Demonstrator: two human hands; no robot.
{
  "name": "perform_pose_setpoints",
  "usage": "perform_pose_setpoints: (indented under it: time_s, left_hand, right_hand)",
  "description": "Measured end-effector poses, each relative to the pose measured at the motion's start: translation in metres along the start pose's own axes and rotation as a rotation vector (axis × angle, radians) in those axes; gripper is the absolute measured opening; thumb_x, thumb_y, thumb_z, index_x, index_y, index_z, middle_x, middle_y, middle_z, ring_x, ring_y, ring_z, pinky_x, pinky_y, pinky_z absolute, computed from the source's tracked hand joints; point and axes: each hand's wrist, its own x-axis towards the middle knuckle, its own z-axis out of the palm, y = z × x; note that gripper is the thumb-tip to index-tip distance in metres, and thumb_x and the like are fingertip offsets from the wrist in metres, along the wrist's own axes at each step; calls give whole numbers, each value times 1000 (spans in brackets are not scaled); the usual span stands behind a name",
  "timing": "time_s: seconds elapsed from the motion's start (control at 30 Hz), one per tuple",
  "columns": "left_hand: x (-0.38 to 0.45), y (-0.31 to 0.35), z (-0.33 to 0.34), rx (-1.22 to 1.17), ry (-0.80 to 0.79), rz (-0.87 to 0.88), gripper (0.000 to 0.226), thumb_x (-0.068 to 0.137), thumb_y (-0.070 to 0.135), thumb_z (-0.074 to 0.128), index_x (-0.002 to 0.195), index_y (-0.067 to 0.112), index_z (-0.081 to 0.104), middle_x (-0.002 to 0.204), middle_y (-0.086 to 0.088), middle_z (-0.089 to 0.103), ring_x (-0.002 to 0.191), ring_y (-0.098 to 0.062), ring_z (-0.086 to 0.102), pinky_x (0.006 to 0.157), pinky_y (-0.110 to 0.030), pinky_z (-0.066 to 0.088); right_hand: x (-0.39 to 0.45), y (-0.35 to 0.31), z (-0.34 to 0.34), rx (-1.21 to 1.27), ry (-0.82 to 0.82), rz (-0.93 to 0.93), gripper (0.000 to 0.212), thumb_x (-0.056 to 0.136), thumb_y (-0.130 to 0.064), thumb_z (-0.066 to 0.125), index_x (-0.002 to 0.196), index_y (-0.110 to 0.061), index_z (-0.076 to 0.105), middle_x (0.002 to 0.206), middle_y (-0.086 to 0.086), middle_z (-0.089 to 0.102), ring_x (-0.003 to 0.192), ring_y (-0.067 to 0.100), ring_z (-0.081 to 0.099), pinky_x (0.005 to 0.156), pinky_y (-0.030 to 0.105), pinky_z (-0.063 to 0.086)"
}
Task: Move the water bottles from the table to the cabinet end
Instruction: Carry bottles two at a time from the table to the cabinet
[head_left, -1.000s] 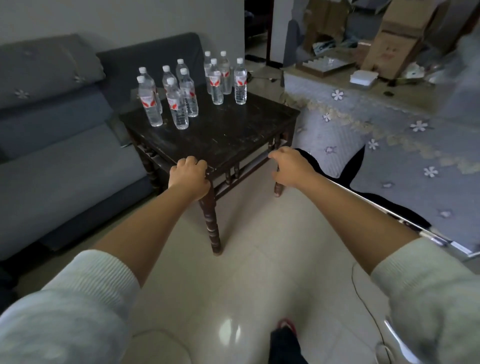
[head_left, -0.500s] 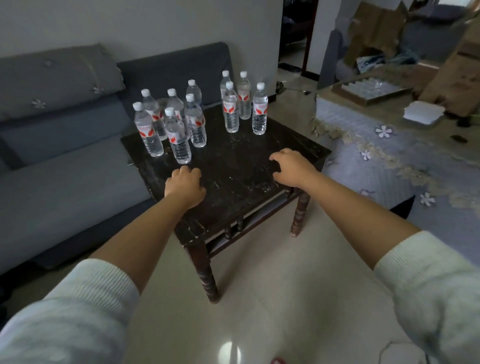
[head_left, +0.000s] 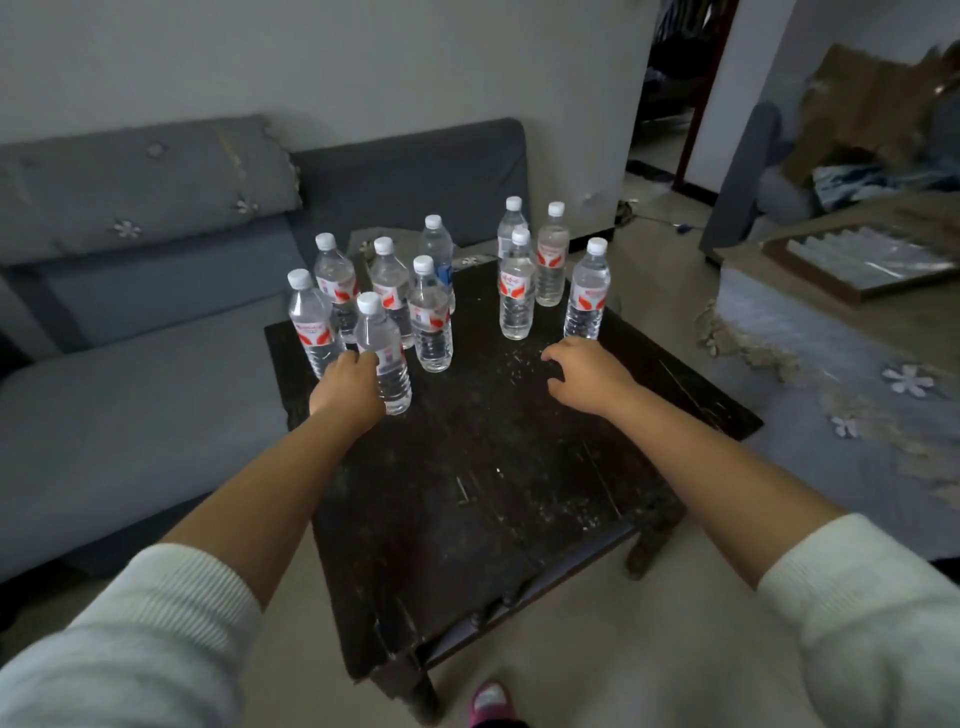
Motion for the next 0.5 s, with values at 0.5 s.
perform_pose_setpoints:
  time_s: [0.5]
  left_hand:
    - [164, -15, 2, 15, -78, 70, 55, 89, 9, 53, 141, 15, 34, 139, -19, 41, 124, -35, 48, 100, -45, 47]
  right_hand:
    - [151, 1, 6, 5, -86, 23, 43, 89, -17, 56, 132, -10, 50, 132, 12, 52, 120, 27, 52, 100, 36, 46]
